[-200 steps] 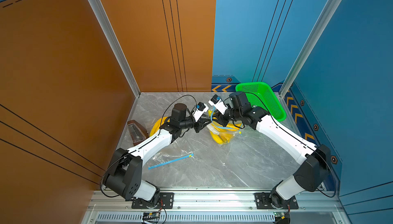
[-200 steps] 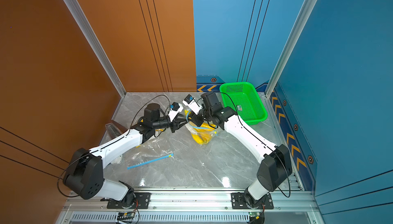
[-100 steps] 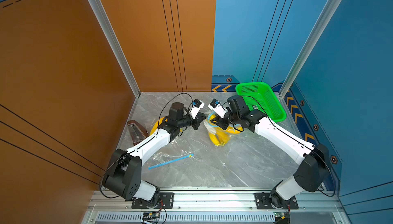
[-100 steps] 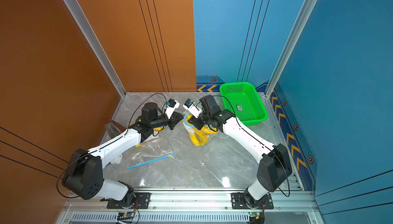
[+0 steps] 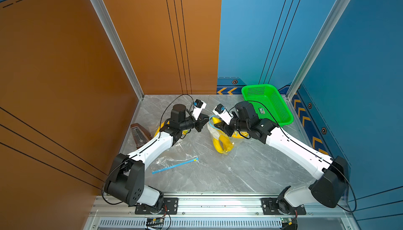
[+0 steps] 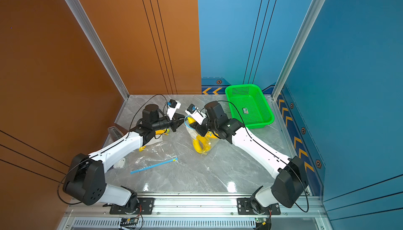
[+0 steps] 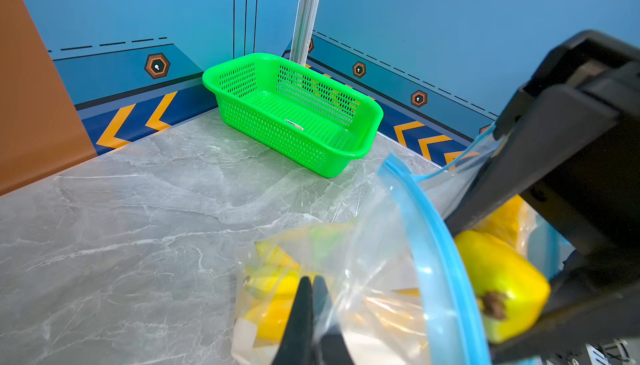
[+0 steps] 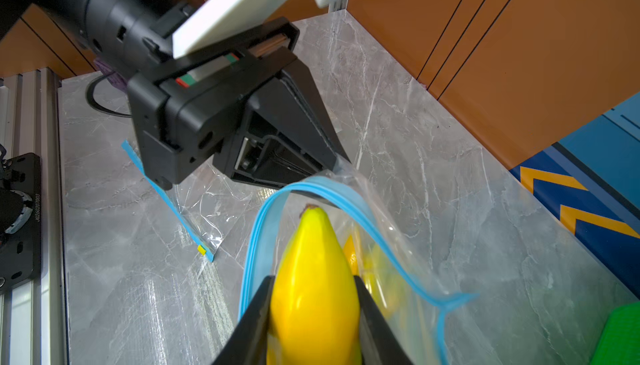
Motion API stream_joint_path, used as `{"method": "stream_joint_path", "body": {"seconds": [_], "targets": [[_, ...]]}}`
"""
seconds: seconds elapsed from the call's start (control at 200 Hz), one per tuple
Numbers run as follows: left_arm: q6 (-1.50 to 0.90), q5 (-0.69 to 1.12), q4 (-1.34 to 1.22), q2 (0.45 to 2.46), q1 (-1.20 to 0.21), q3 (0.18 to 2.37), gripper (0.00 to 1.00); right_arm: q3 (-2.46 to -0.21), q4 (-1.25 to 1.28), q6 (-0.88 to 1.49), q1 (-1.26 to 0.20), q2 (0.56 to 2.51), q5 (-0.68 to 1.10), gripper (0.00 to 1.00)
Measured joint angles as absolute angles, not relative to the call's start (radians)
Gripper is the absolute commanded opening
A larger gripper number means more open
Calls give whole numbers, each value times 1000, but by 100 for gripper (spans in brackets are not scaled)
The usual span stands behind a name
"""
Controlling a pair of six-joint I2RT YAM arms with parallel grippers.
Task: Open the zip-top bag and take out the banana
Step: Pick up the banana from the zipper food storage bag, then place the banana in the basket.
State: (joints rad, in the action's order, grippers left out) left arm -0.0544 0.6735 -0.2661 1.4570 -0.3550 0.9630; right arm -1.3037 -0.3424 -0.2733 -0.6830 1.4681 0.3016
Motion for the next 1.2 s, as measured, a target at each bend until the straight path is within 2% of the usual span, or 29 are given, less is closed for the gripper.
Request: {"method": "stream_joint_path", "body": {"seconds": [0.2, 0.445, 0.681, 0.971, 1.091, 1.201], "targets": [[-58, 686, -277, 1475, -352, 963, 6, -1288, -296, -242, -685, 1463, 302, 30], [-50, 682, -293, 1481, -356, 963, 7, -1259, -139, -82, -682, 1383, 262, 33], [-43, 659, -295, 1478, -387, 963, 7, -1256, 37, 168, -649, 1369, 71, 33], [-31, 628, -271, 1459, -481, 982, 7, -1298, 101, 395, -622, 1461, -139, 32], [17, 588, -176, 1458, -532, 1047, 6, -1333, 94, 468, -568, 1471, -160, 32], [42, 546, -118, 1451, -520, 1070, 5, -1406, 55, 503, -467, 1471, -162, 32]]}}
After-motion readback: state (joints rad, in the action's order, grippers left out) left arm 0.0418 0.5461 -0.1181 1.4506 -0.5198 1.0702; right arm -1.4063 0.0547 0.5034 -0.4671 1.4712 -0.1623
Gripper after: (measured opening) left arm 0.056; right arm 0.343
